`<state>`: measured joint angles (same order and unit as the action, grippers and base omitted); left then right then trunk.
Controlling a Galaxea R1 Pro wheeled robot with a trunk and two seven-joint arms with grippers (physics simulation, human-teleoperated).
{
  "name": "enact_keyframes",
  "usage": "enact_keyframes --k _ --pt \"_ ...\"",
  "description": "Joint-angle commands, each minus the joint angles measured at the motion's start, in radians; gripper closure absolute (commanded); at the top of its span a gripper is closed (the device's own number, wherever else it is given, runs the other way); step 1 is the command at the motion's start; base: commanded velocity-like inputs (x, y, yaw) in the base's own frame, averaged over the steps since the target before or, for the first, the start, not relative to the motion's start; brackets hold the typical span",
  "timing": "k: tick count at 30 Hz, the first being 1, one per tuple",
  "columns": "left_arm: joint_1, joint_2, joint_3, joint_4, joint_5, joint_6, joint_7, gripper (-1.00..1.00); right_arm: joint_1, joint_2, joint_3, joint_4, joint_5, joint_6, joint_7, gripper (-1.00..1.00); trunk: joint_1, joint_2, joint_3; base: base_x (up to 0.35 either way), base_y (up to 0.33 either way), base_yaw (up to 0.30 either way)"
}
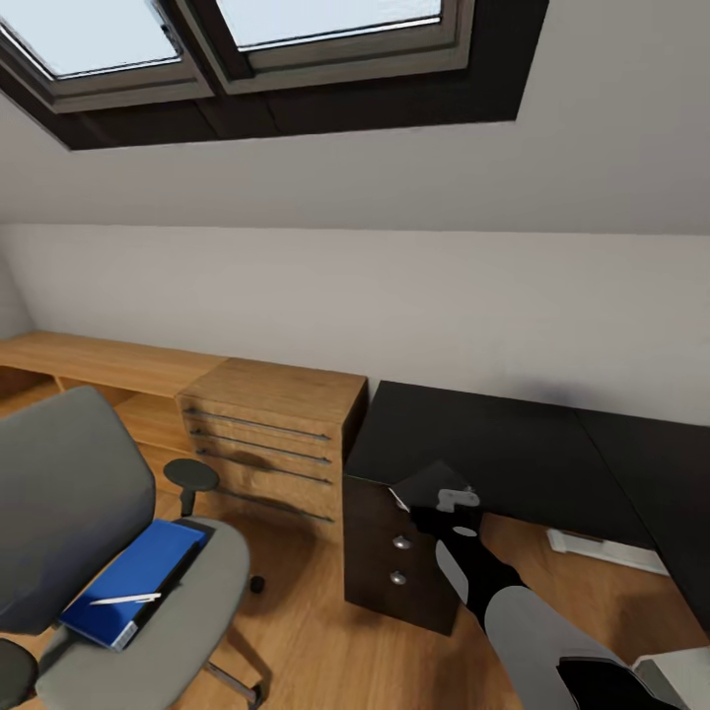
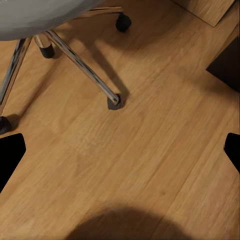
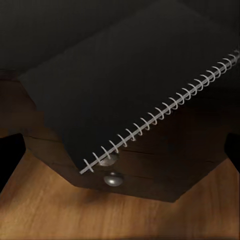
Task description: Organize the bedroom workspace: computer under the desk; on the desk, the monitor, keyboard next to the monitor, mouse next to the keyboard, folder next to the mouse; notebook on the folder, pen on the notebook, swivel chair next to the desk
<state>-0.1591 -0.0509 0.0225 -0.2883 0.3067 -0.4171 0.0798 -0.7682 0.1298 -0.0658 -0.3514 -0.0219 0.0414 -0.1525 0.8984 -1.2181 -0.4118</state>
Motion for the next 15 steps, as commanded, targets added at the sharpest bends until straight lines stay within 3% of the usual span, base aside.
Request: enact_keyframes --k 1,5,11,15 --pt "0.0 0.0 0.002 0.0 -0.003 -0.002 0.003 -1.0 0.0 0.001 -0.005 -0.002 -0.003 0.002 -0.001 -1.0 0.0 -0.001 0.0 -0.005 0.004 -0.144" --pt "0.0 -0.001 0.002 0.0 -0.003 -0.003 0.003 -1.0 0.0 -0.001 -0.007 0.001 -0.008 -0.026 -0.001 -1.0 0.0 -0.001 0.003 -0.002 0.002 -0.147" --pt "0.0 -0.001 0.002 0.0 -0.003 -0.003 0.003 -1.0 0.0 -0.006 -0.008 0.009 -0.079 -0.06 0.003 -1.0 0.0 -0.001 0.004 0.0 0.0 -0.038" --pt "0.0 -0.001 0.002 0.0 -0.004 -0.003 0.003 -1.0 0.0 -0.008 -0.008 0.051 -0.092 -0.077 0.03 -1.0 0.0 -0.001 0.004 0.0 0.0 -0.005"
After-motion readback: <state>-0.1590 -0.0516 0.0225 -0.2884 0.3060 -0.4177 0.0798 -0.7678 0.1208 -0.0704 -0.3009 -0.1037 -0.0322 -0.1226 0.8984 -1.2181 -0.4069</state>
